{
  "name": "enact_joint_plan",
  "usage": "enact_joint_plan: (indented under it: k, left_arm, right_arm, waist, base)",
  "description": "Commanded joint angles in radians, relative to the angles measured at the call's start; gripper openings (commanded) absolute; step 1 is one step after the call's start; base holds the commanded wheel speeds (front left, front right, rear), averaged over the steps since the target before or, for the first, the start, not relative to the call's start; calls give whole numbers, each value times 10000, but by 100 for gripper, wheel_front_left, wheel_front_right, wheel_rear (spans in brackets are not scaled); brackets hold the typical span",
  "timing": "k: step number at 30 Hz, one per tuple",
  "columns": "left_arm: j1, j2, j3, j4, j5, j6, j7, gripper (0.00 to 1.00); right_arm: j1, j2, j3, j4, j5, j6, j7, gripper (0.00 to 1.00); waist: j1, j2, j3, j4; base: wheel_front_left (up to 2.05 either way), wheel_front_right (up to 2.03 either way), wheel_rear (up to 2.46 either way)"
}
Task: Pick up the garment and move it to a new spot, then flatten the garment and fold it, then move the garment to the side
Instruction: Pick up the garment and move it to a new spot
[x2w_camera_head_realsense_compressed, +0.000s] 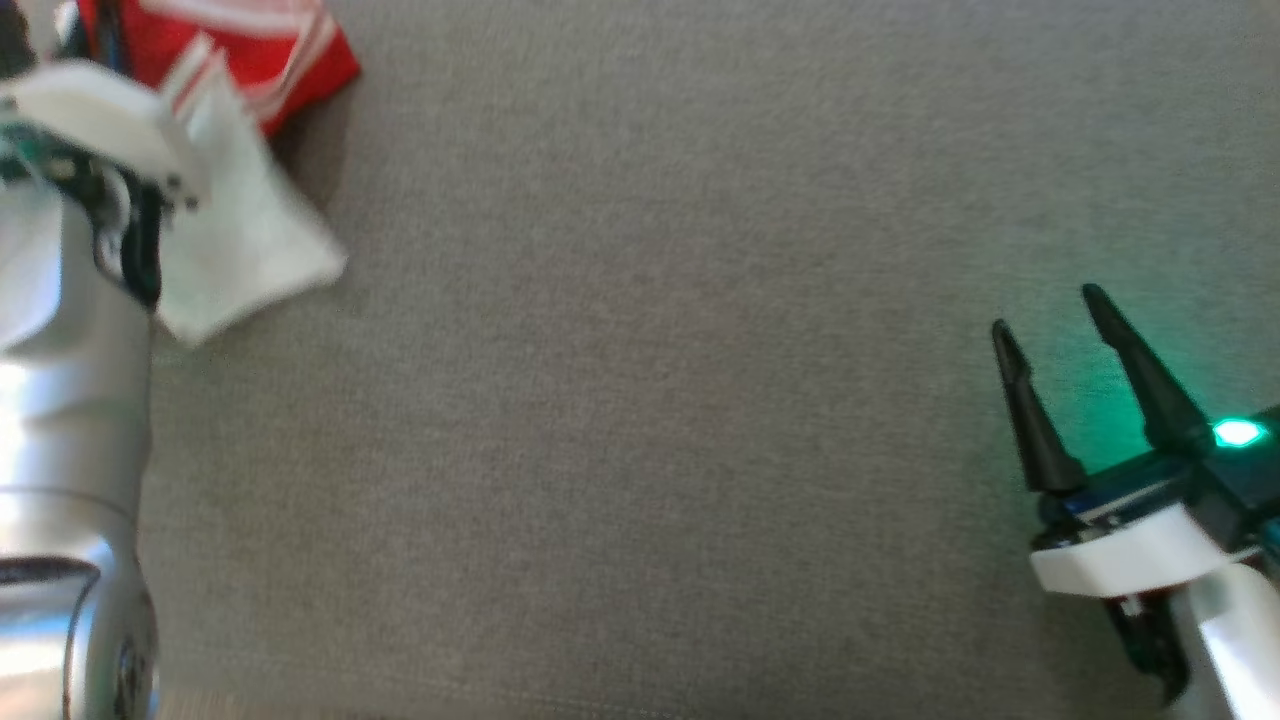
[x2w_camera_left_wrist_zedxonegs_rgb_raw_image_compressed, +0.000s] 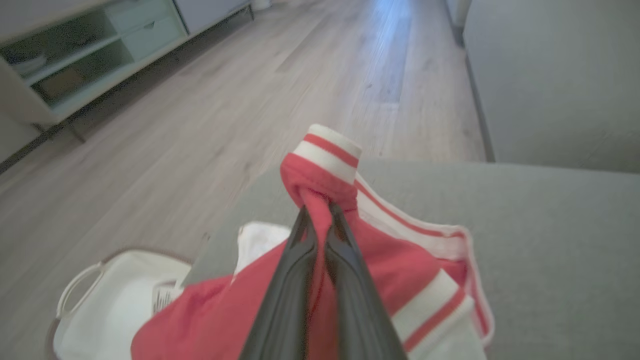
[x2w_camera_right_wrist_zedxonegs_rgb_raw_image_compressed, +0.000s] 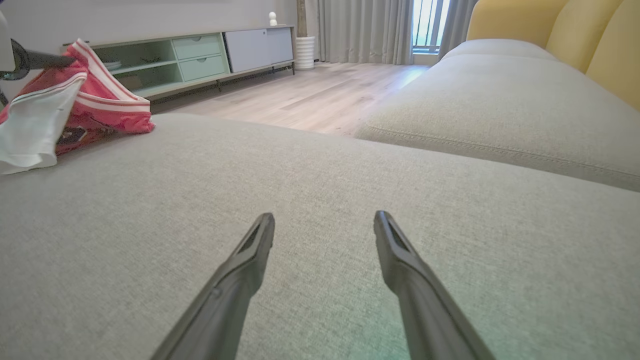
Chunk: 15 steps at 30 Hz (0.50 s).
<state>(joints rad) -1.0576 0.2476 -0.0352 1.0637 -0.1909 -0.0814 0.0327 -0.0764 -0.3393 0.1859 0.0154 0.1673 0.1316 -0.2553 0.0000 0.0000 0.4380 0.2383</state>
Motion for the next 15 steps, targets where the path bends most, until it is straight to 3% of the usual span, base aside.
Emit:
enact_joint_plan:
  k: [1,7,15]
  left_arm:
    - [-640,593,43,-478,125,-52,-280,0]
    - [-1204,447,-394,-1221,93,-336,-923,0]
    - [-1678,4,-1268,-3027,-551,-484,-395,0]
  right_arm:
    - [-164,47,237,-212,32,-9,-65,100]
    - [-237,785,733,290,361,-9,-65,100]
    - [122,1297,914,627,627,-9,-65,100]
  waist:
    - [0,0,-458,-238]
    - [0,0,-1908,-1088]
    - [0,0,-3429,-2619]
  base:
    - [0,0,0]
    - [0,0,0]
    - [0,0,0]
